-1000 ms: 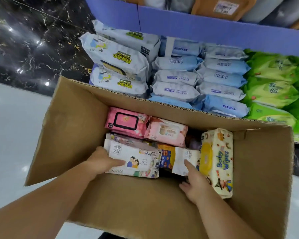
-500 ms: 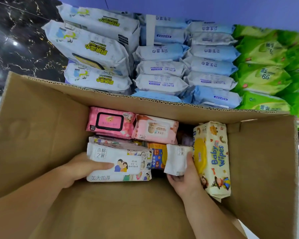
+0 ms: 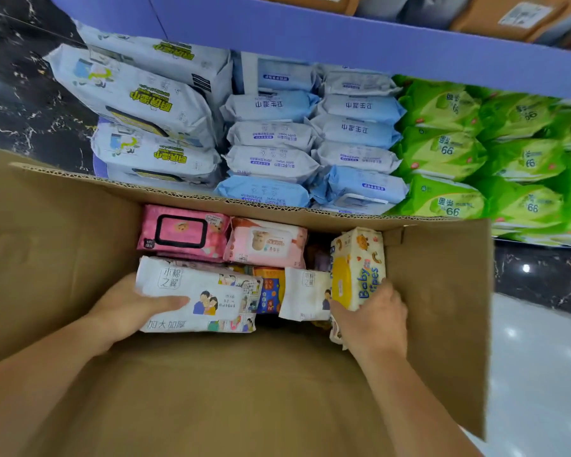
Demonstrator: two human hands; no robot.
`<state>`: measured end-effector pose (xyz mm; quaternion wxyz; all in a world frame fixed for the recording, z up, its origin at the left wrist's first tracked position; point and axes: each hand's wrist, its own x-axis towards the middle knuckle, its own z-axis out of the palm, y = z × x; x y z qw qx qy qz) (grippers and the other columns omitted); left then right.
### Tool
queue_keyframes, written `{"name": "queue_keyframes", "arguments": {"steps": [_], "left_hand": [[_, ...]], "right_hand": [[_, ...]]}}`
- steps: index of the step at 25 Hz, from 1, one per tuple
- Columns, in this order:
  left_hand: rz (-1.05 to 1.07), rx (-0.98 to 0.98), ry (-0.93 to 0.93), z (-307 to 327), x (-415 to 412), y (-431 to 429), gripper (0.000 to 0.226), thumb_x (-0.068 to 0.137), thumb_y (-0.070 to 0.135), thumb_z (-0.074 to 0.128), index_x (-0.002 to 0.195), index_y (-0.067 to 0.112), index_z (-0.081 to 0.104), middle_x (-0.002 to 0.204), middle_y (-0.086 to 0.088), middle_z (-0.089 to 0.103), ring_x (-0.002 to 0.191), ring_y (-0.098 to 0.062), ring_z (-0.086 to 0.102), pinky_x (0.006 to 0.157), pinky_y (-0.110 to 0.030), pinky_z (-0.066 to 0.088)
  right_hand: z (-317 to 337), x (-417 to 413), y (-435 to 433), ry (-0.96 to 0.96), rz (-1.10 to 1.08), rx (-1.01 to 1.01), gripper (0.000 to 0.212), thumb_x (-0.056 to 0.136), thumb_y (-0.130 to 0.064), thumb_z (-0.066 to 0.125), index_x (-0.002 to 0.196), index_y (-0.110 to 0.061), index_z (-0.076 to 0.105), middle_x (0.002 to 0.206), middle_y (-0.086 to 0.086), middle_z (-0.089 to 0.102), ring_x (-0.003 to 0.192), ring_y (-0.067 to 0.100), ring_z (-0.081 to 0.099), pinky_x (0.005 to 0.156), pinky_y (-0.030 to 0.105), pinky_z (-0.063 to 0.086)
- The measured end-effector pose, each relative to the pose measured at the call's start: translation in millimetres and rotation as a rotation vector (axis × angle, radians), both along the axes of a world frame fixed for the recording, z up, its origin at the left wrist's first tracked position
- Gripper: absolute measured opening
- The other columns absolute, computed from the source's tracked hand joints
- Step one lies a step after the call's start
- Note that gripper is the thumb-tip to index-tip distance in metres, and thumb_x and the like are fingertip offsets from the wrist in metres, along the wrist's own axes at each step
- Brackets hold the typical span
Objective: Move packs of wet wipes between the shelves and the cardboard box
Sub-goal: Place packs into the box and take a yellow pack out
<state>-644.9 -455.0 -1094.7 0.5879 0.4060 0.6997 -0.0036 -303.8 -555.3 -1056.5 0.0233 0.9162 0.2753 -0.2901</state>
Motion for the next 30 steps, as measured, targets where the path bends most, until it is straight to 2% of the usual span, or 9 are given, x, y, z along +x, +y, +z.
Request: {"name": "queue_keyframes", "arguments": {"steps": [4, 8, 11, 14, 17, 21, 25, 27, 30], "left_hand": [[-0.038, 0.052, 0.02, 17, 1, 11, 0.044, 0.07, 0.038, 0.092, 0.109, 0.034, 0.072, 0.099, 0.017, 0.078, 0.096, -0.009, 0.072, 0.089, -0.036, 0.055], [0.028, 0.023, -0.092, 43, 0, 17, 0.038, 0.077, 0.028, 0.087, 0.112, 0.03, 0.073, 0.104, 0.011, 0.079, 0.097, -0.013, 0.075, 0.088, -0.035, 0.056], [0.132, -0.011, -0.178, 61, 3, 10, 0.046, 0.072, 0.03, 0.087, 0.115, 0.026, 0.072, 0.108, 0.003, 0.079, 0.097, -0.017, 0.076, 0.085, -0.037, 0.056], [0.176, -0.005, -0.262, 76, 7, 3, 0.088, 0.04, 0.054, 0.097, 0.119, 0.024, 0.072, 0.11, -0.002, 0.079, 0.101, -0.023, 0.076, 0.09, -0.042, 0.055], [0.222, 0.013, -0.273, 92, 9, -2, 0.082, 0.046, 0.044, 0.097, 0.121, 0.022, 0.071, 0.112, -0.004, 0.078, 0.1, -0.024, 0.076, 0.087, -0.041, 0.056], [0.244, 0.043, -0.285, 145, 15, -3, 0.088, 0.04, 0.048, 0.099, 0.12, 0.023, 0.071, 0.11, -0.003, 0.079, 0.1, -0.027, 0.076, 0.091, -0.044, 0.055], [0.292, 0.075, -0.282, 247, 16, 3, 0.047, 0.077, 0.02, 0.083, 0.122, 0.02, 0.07, 0.111, -0.007, 0.078, 0.098, -0.03, 0.076, 0.09, -0.046, 0.058], [0.3, 0.134, -0.284, 303, 14, 8, 0.055, 0.071, 0.019, 0.083, 0.124, 0.018, 0.068, 0.111, -0.007, 0.078, 0.1, -0.03, 0.076, 0.085, -0.043, 0.062], [0.258, 0.255, -0.34, 386, 11, 19, 0.067, 0.06, 0.014, 0.088, 0.123, 0.011, 0.067, 0.11, -0.008, 0.078, 0.101, -0.031, 0.074, 0.068, -0.029, 0.064]], "right_hand": [[-20, -3, 13, -0.074, 0.106, -0.22, 0.105, 0.069, -0.063, 0.078, 0.14, 0.001, 0.034, 0.135, 0.016, 0.041, 0.125, 0.032, 0.043, 0.103, 0.039, 0.041], [-28, -4, -1, -0.176, 0.205, -0.185, 0.104, 0.071, -0.064, 0.077, 0.14, 0.001, 0.034, 0.132, 0.016, 0.04, 0.12, 0.031, 0.044, 0.1, 0.037, 0.043], [-32, -8, -10, -0.029, 0.113, -0.03, 0.101, 0.074, -0.042, 0.084, 0.147, -0.007, 0.025, 0.134, 0.016, 0.033, 0.119, 0.035, 0.047, 0.092, 0.043, 0.051], [-31, -3, -4, 0.118, 0.018, 0.067, 0.102, 0.072, -0.026, 0.087, 0.15, -0.013, 0.022, 0.134, 0.016, 0.038, 0.118, 0.038, 0.053, 0.092, 0.047, 0.052], [-13, 16, 3, 0.32, -0.154, 0.125, 0.096, 0.067, -0.018, 0.089, 0.145, -0.015, 0.034, 0.13, 0.011, 0.055, 0.11, 0.03, 0.06, 0.093, 0.041, 0.052], [66, 27, -10, 0.678, -0.274, 0.19, 0.081, 0.064, -0.013, 0.093, 0.129, -0.029, 0.048, 0.113, -0.004, 0.068, 0.098, 0.021, 0.07, 0.082, 0.048, 0.061], [189, 39, -14, 0.854, -0.205, 0.319, 0.074, 0.069, -0.002, 0.089, 0.126, -0.031, 0.052, 0.123, -0.005, 0.068, 0.102, 0.016, 0.071, 0.087, 0.046, 0.06], [253, 47, -12, 0.875, -0.187, 0.393, 0.076, 0.069, 0.0, 0.088, 0.129, -0.03, 0.053, 0.128, -0.005, 0.066, 0.106, 0.015, 0.07, 0.09, 0.047, 0.059], [352, 69, -12, 0.894, -0.135, 0.484, 0.082, 0.07, 0.004, 0.085, 0.138, -0.025, 0.05, 0.13, -0.008, 0.063, 0.106, 0.005, 0.069, 0.077, 0.032, 0.061]]}}
